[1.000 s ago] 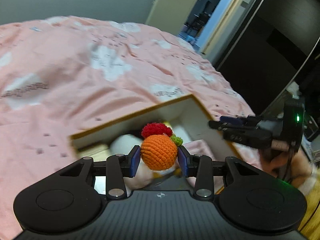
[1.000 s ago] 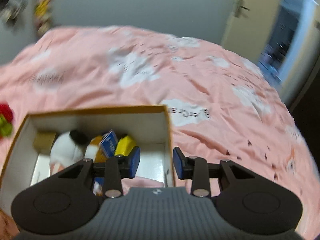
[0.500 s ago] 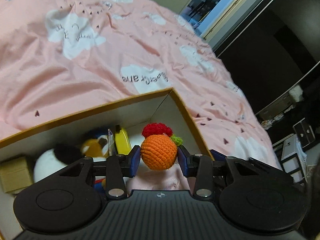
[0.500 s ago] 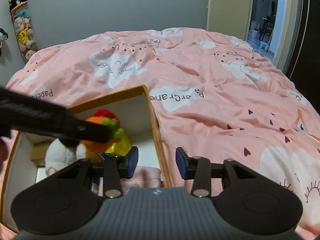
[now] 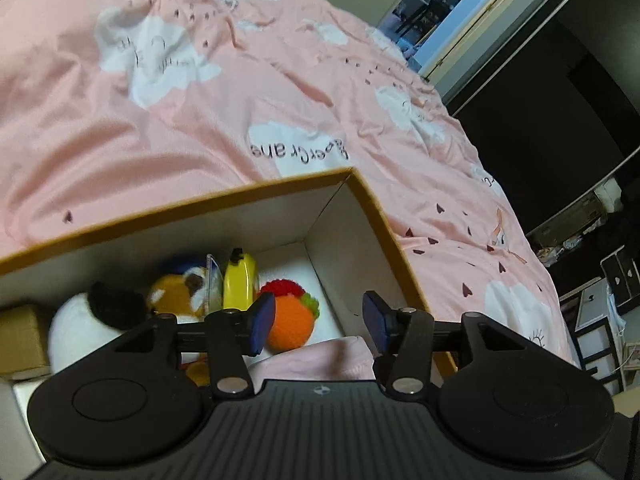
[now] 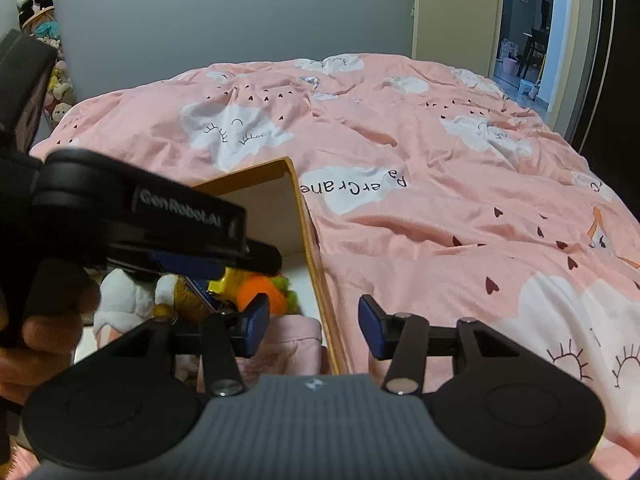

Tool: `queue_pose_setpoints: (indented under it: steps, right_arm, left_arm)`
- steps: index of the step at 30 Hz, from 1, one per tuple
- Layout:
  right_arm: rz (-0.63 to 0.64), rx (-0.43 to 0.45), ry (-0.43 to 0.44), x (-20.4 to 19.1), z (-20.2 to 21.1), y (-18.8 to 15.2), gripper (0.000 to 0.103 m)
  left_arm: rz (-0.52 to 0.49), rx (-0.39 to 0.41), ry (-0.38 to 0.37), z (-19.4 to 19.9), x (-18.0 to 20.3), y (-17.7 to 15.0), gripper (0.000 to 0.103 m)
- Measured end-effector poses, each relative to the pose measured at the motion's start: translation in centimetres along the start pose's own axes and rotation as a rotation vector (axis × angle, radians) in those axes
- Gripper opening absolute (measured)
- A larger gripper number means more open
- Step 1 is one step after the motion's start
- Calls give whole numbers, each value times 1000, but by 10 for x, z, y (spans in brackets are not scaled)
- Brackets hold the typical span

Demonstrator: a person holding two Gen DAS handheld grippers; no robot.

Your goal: Organize objects

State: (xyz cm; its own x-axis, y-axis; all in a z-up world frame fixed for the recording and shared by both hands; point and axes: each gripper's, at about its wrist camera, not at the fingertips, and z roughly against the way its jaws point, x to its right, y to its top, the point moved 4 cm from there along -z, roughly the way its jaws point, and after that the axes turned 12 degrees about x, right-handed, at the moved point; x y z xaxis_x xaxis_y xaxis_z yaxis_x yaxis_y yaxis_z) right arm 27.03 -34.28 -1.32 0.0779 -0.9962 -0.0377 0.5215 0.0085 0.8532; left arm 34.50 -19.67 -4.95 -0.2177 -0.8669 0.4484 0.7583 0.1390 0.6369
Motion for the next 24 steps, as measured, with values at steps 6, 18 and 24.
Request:
queue_pose_setpoints:
  steps: [6,18,24]
  right_arm:
    - [-7,26,26,-9,21,5,60]
    - [6,58,142,-57,82,5,71]
    - [36,85,185,-86,124,-3,78]
  left_arm:
    - [-103,121,16,59,15,2,56]
    - [-191,323,298,186,-12,-33,62]
    - [-187,388,354,233,-21,-54,79]
